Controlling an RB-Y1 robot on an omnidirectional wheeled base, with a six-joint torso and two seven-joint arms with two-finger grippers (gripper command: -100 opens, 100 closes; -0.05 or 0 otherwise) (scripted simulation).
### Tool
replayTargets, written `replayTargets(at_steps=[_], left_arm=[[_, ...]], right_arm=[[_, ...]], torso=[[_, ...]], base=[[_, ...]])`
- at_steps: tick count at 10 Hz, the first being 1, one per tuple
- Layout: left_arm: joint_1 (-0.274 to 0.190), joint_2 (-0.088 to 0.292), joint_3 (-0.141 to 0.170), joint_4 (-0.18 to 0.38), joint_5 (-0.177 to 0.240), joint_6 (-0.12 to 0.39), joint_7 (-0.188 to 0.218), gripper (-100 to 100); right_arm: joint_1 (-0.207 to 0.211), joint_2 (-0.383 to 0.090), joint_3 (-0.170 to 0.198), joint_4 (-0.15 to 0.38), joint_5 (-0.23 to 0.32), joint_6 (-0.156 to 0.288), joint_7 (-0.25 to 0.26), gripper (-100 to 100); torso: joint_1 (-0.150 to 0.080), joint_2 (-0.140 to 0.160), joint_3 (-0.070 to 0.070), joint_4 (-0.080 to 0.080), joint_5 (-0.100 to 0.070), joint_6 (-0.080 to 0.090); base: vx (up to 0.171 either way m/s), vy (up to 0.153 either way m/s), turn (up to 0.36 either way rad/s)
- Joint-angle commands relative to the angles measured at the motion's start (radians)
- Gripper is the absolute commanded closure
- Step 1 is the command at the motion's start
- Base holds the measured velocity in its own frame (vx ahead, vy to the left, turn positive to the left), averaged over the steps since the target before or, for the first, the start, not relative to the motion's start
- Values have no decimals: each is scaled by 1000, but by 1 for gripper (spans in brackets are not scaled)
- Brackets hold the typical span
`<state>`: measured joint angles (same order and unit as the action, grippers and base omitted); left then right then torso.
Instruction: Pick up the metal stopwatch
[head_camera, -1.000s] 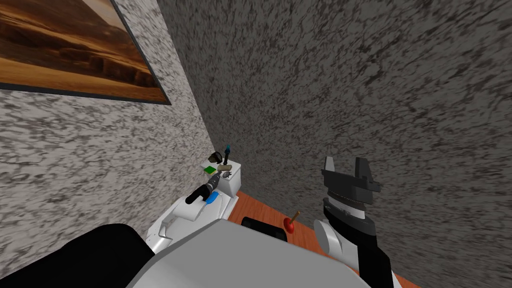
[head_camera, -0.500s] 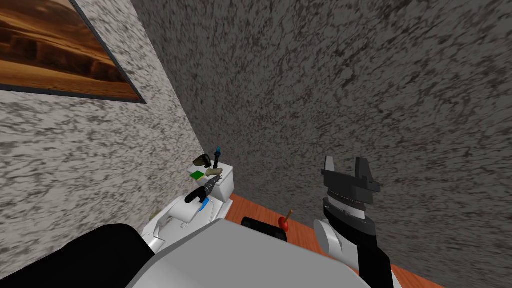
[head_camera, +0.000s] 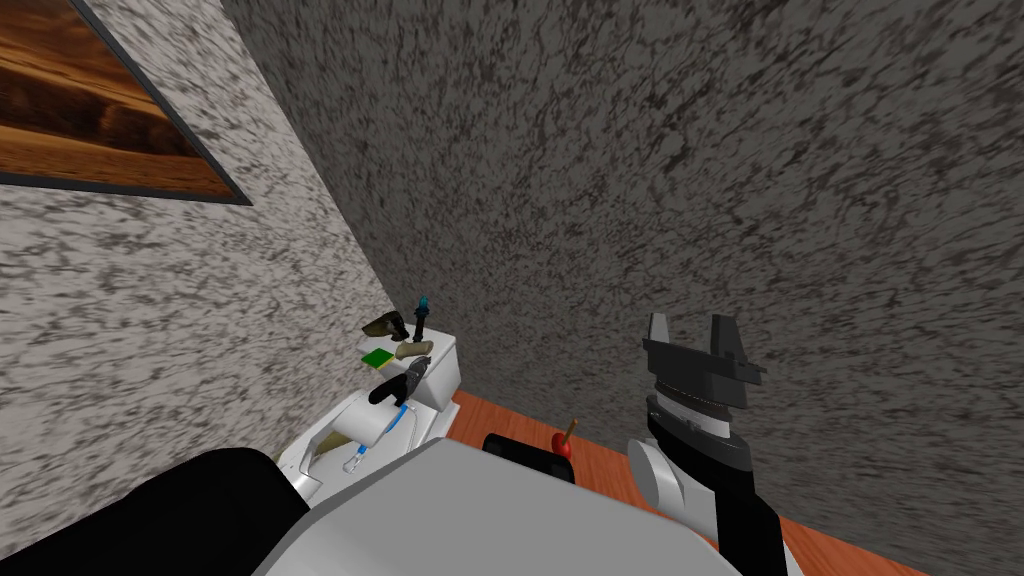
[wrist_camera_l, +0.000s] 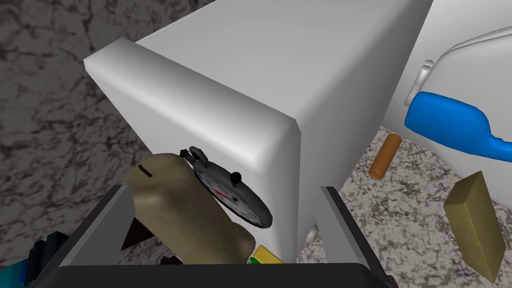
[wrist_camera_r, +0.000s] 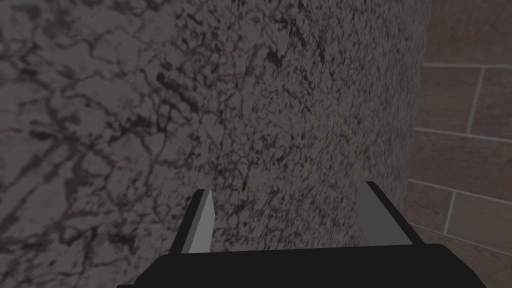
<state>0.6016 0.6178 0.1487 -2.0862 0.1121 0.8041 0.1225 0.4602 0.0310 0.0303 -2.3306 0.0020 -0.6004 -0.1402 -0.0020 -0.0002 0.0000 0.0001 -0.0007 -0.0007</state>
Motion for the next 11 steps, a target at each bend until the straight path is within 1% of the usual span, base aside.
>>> replayTargets(at_steps=[1, 2, 4, 5, 6, 10, 11], left_arm=[[0, 0, 0, 0, 0, 0, 0, 0], [-13, -8, -3, 32, -4, -17, -5, -100], [-27, -15, -6, 63, -8, -34, -9, -100], [-20, -11, -4, 52, -5, -29, -7, -100], [-21, -12, -4, 54, -5, -31, -8, 100], [-21, -12, -4, 54, -5, -31, -8, 100], [-21, -12, -4, 54, -5, -31, -8, 0]], right_arm=[[0, 0, 0, 0, 0, 0, 0, 0], [0, 0, 0, 0, 0, 0, 0, 0], [0, 0, 0, 0, 0, 0, 0, 0], [0, 0, 0, 0, 0, 0, 0, 0], [0, 0, 0, 0, 0, 0, 0, 0], [0, 0, 0, 0, 0, 0, 0, 0], [0, 0, 0, 0, 0, 0, 0, 0]], torso=[[0, 0, 0, 0, 0, 0], [1, 1, 0, 0, 0, 0], [3, 0, 0, 0, 1, 0], [4, 0, 0, 0, 1, 0], [3, 0, 0, 0, 1, 0], [2, 1, 1, 0, 1, 0], [2, 1, 1, 0, 1, 0]], base=[[0, 0, 0], [19, 6, -36], [25, 21, -27], [11, 9, -4], [0, 0, 0], [0, 0, 0], [0, 0, 0]])
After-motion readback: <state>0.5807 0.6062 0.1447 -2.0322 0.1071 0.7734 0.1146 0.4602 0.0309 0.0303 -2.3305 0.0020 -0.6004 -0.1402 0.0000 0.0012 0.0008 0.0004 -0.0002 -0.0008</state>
